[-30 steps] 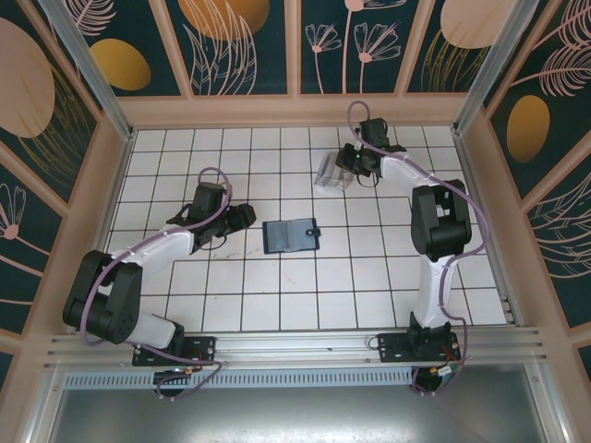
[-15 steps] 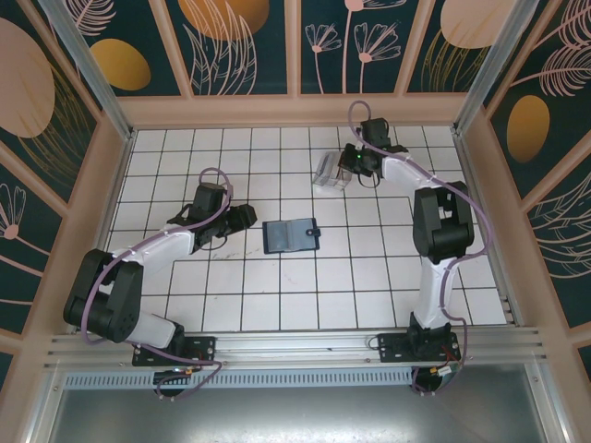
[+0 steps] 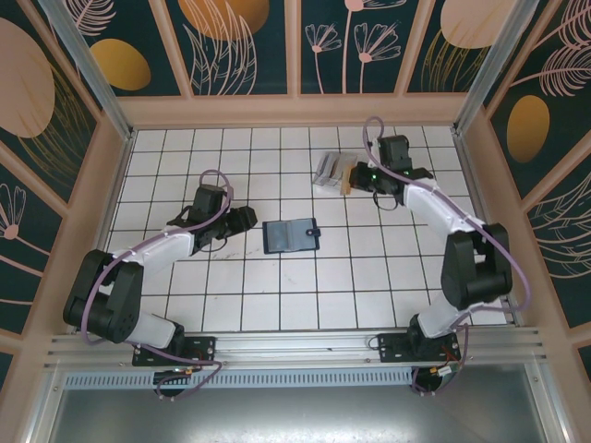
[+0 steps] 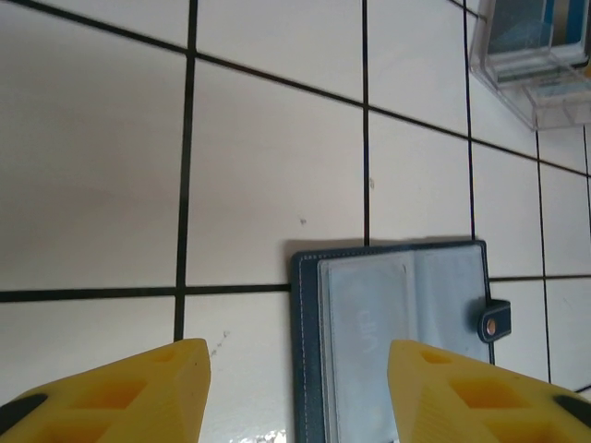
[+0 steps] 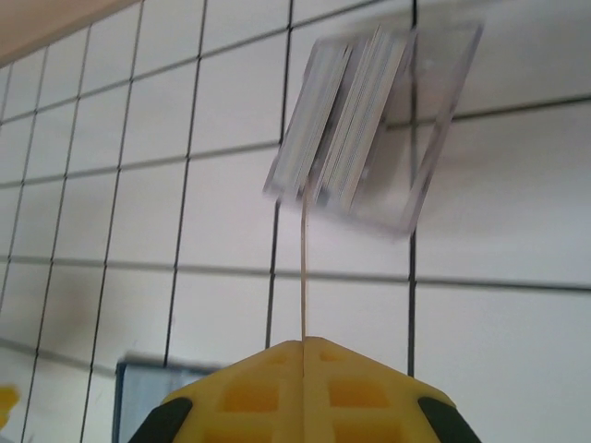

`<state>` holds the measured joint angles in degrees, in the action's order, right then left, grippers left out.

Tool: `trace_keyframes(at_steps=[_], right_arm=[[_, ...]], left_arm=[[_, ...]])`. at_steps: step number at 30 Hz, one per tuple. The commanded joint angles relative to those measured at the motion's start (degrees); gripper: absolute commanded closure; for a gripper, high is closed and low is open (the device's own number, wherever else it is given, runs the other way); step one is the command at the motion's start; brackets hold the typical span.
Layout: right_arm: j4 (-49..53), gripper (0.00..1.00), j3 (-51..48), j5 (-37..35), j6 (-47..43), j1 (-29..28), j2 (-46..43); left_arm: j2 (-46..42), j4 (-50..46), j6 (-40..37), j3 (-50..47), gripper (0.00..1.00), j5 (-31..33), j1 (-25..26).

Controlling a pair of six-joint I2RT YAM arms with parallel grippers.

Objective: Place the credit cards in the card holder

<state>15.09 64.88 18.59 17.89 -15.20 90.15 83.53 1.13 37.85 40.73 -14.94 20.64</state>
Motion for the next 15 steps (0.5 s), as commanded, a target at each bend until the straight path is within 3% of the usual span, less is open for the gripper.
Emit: trace_keyframes(at_steps=[1,7,15], right_arm=[[-3.3,1.0,-6.1,7.4,-1.0,-1.4,-4.5],[-8.5,1.0,-12.9,13.7,1.5,-6.6,-6.2],[-15.1,1.0,-14.5,25.6,3.8,-7.4,2.3]], left_arm=[[0.6,2.3,1.2,-1.3,0.46,-4.1,0.1],[1.1,4.7,2.1,-1.8,0.46,-7.0,0.1],[4.8,7.9,2.0,-2.1,0.47,-11.1,1.3]])
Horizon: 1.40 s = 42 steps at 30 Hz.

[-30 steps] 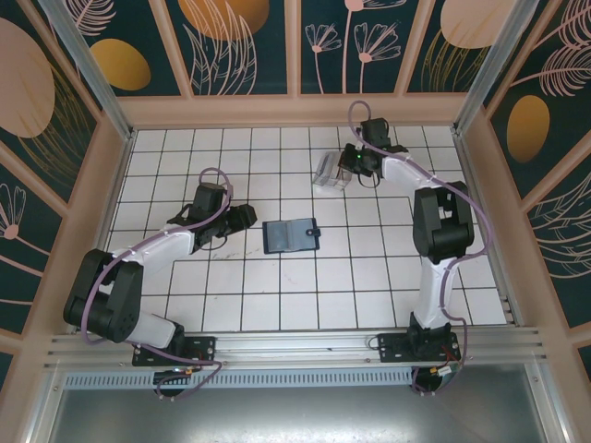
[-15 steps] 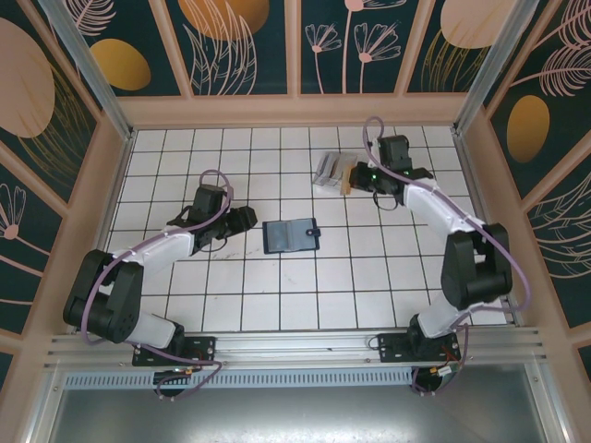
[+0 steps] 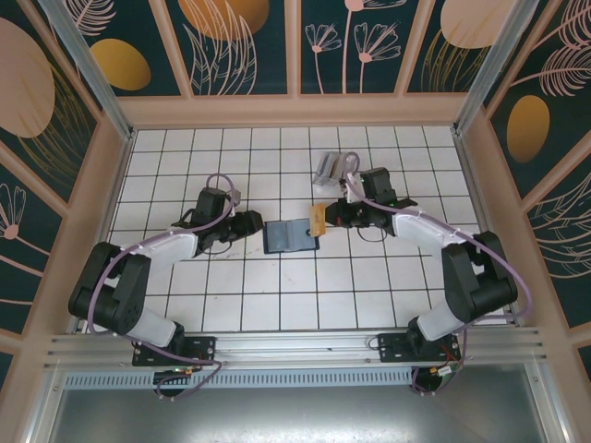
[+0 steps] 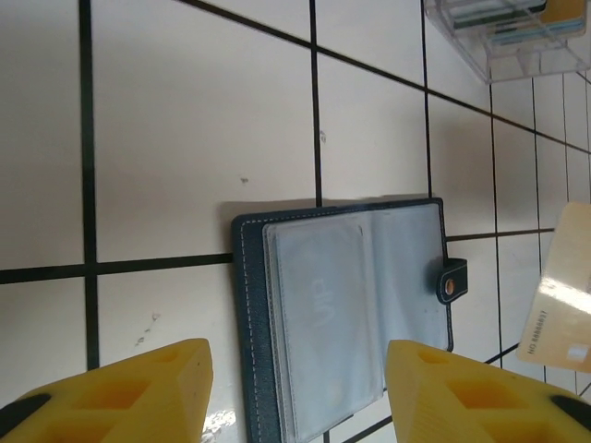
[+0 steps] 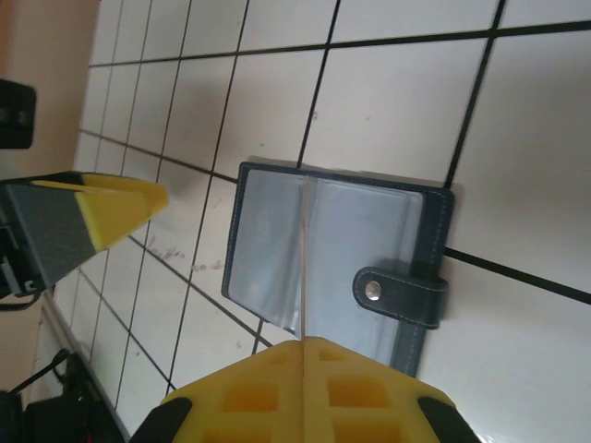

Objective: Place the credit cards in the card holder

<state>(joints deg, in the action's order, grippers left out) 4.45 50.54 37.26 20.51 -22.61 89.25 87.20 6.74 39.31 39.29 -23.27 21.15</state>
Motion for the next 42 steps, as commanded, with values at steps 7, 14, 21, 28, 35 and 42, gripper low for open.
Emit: trace_keyframes(at_steps=[7,14,21,28,35,42], right_arm=[[-5.2,1.0,3.2,10.6,2.7,-2.5,11.0],[-6.8,1.0,5.7,13.1,4.7,-2.5,16.7],[-7.1,1.0,7.8,15.2,6.0,-2.6,21.2],[-5.0,1.0,9.4,15.3,5.8,-3.3,23.7],[-6.4,1.0,9.2,15.9,7.0,-3.6,24.5],[-9.0,1.0,8.9,17.0,8.8,-3.6,25.4]], left_arm=[[2.6,-0.5,-1.8,1.2,0.51,-1.6,2.9],[4.3,-0.5,-1.0,0.8,0.52,-1.5,4.0],[6.4,-3.3,-2.3,2.6,0.52,-0.9,4.3],[8.2,-3.2,-1.7,2.9,0.57,-0.7,4.3],[8.7,-4.6,-1.9,3.6,0.68,1.3,4.3],[9.0,-7.1,-1.7,4.0,0.76,5.0,4.3]])
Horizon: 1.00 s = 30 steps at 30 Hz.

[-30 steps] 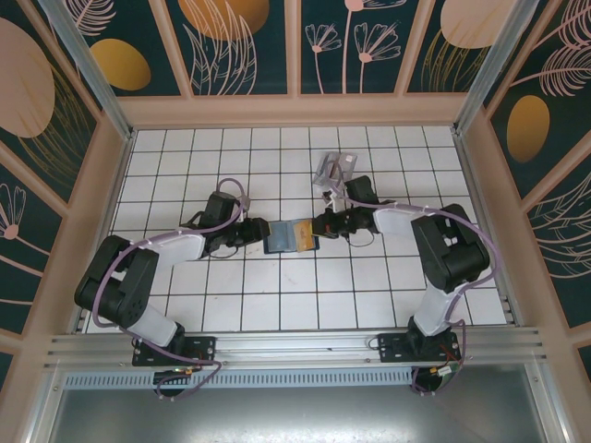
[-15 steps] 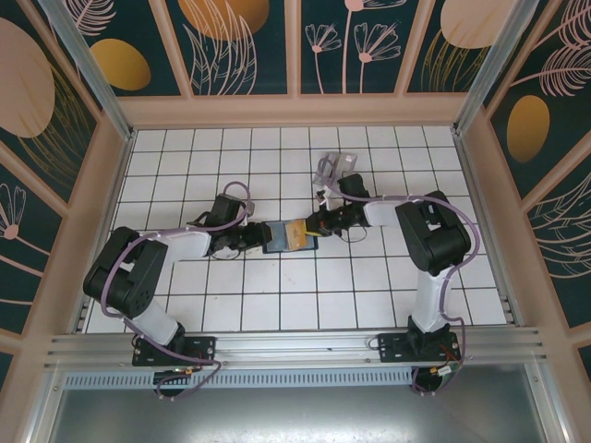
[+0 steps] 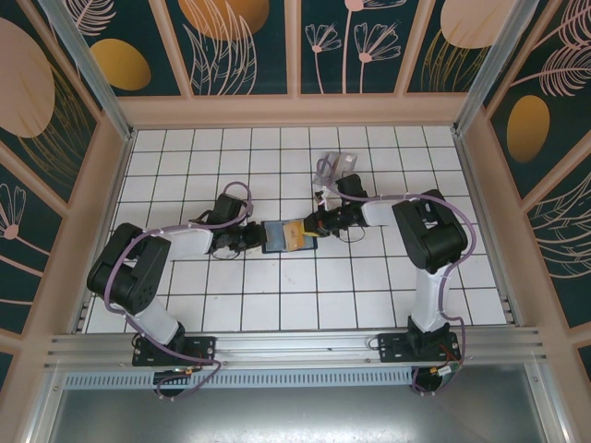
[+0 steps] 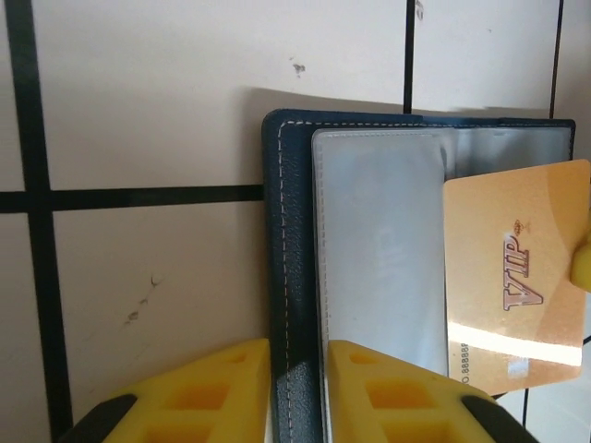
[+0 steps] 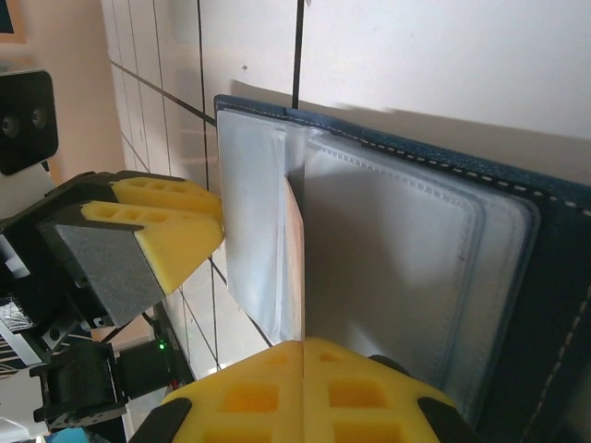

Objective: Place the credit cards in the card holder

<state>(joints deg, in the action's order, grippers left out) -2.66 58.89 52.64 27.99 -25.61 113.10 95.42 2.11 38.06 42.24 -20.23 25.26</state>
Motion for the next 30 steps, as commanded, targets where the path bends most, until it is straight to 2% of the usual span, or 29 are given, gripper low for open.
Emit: trace_keyframes(at_steps=[1,19,25,30], right_arm=[[-2.1,1.0,0.6,1.6,1.5,-0.6,1.6],[-11.9,1.0,-0.9,-2.4,8.5,-1.9,3.4],[-12.0,1.0,-0.9,-4.6,7.5,-2.3,3.5],[-18.1,1.0,-4.6,-7.0,11.9,-3.6,1.7]], left_arm=[[0.5,-2.0,-0.1,0.6,0.76,2.2,0.2],[0.0,-2.4,-0.1,0.0,0.78,3.1,0.2],[0.1,-2.7,-0.5,0.4,0.78,3.4,0.2],[-0.8,-2.2,-0.3,-0.1,0.78,3.7,0.2]])
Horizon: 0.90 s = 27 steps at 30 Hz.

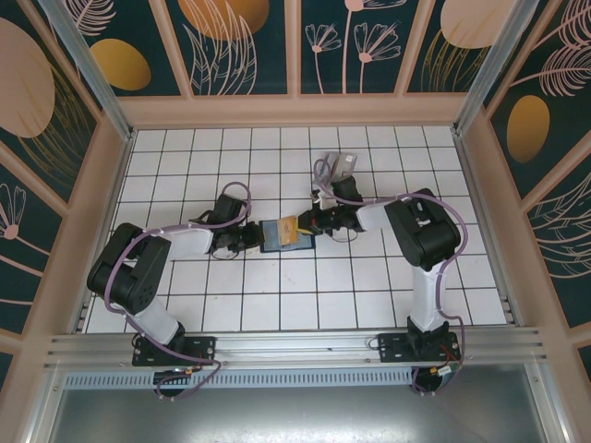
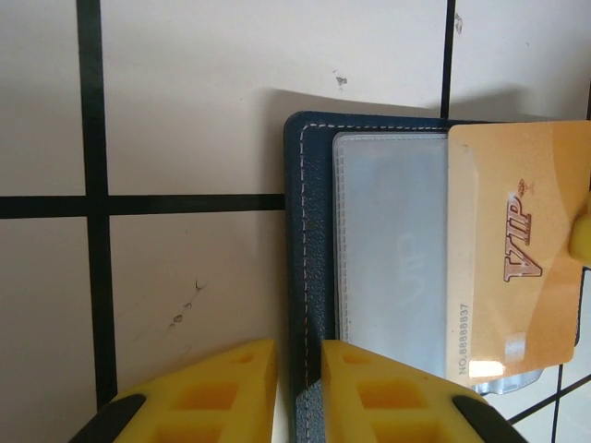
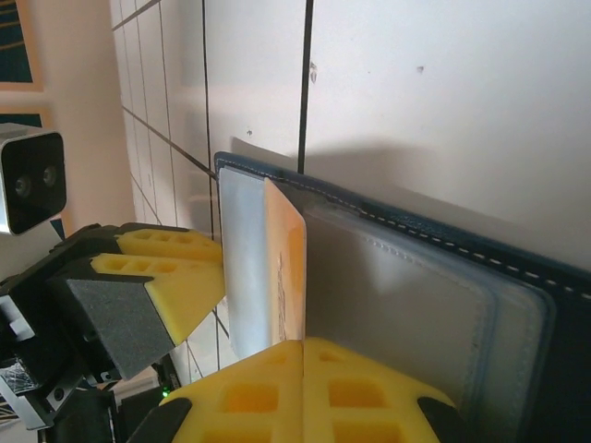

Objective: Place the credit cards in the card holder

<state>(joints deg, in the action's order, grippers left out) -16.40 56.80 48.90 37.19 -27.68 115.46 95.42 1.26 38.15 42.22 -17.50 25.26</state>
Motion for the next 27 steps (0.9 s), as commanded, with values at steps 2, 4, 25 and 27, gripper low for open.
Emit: trace_keyframes(at_steps=[2,4,25,27], right_arm=[[-5.8,1.0,-3.0,-3.3,4.0,-2.4,-0.6],[-6.9,1.0,-3.3,-3.0,5.1,-3.0,-0.5],[5.0,1.0,-2.7,-4.2,-0.6,-3.3,-4.4],[5.8,1.0,-1.9,-2.6,-1.6,-3.3,-3.9]], left_arm=[[-0.5,-1.7,-0.5,0.3,0.78,1.1,0.2],[-0.5,-1.5,-0.1,0.2,0.78,1.0,0.2],[-1.0,0.4,4.0,-2.0,0.91,4.8,0.2],[-1.0,0.8,4.0,-2.0,0.92,4.6,0.2]])
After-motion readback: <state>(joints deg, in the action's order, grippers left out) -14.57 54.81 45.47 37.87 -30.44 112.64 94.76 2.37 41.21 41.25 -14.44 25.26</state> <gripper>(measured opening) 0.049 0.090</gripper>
